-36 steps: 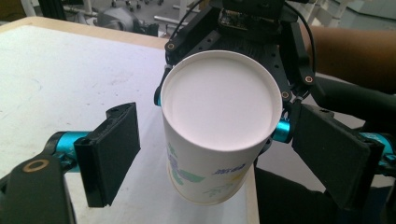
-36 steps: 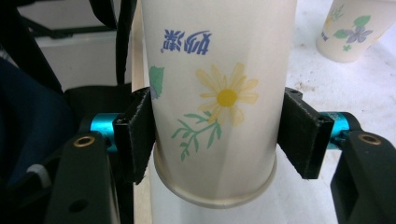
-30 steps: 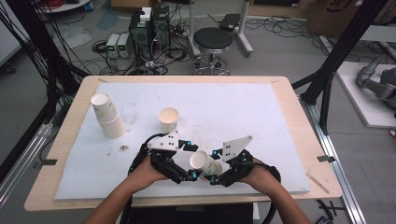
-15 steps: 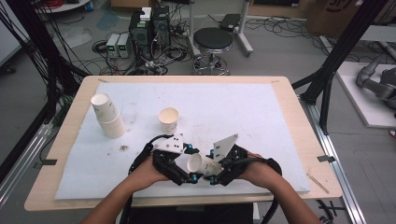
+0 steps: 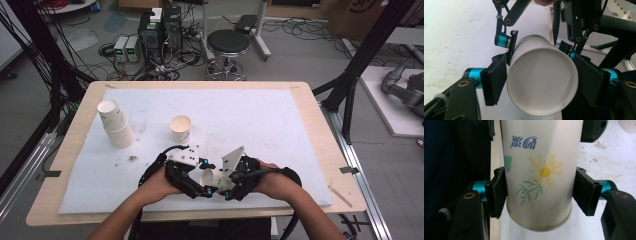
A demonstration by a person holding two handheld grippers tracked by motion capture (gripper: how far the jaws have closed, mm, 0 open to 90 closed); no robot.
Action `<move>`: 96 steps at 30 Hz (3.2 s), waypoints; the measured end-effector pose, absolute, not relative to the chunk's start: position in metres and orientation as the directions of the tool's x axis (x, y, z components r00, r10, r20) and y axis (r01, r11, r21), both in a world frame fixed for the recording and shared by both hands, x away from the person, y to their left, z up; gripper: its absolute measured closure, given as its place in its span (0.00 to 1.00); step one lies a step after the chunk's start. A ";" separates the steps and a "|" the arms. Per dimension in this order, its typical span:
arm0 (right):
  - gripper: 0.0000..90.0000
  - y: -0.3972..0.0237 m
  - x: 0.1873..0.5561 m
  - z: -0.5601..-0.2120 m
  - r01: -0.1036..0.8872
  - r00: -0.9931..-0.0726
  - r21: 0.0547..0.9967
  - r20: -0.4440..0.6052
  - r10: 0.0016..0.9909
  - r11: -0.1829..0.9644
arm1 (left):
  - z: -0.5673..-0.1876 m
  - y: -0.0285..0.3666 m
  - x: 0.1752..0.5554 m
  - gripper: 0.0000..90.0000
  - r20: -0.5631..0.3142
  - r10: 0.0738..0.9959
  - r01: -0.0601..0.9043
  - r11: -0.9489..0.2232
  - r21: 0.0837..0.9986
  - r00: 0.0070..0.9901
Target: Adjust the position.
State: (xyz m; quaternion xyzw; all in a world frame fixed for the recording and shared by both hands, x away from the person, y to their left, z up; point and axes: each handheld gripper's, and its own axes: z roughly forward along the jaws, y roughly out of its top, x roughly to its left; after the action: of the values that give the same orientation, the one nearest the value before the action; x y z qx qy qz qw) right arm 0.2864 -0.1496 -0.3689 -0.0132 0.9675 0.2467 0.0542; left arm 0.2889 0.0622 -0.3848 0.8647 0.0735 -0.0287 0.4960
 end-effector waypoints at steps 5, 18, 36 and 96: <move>0.39 -0.149 0.285 -0.370 -0.039 -0.996 0.461 -0.091 0.003 0.886 | -0.386 0.061 0.289 0.38 -0.111 0.090 0.142 -0.514 0.846 0.990; 0.24 -0.173 0.288 -0.368 0.045 -0.994 0.686 -0.042 0.101 0.726 | -0.390 0.074 0.291 0.41 -0.131 0.120 0.171 -0.428 0.887 0.984; 0.22 -0.218 0.276 -0.377 0.154 -0.946 0.918 0.030 0.322 0.367 | -0.404 0.093 0.287 0.41 -0.183 0.177 0.219 -0.210 0.953 0.967; 0.35 -0.214 0.269 -0.402 0.175 -0.979 0.944 0.136 0.152 0.280 | -0.405 0.098 0.273 0.20 -0.164 0.135 0.181 -0.128 0.975 0.977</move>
State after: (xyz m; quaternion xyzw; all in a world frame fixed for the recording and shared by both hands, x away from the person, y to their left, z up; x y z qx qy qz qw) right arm 0.2693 -0.2143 -0.4017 0.1021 0.8001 0.5911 -0.0096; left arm 0.2733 0.0984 -0.4048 0.7509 0.1053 -0.0179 0.6517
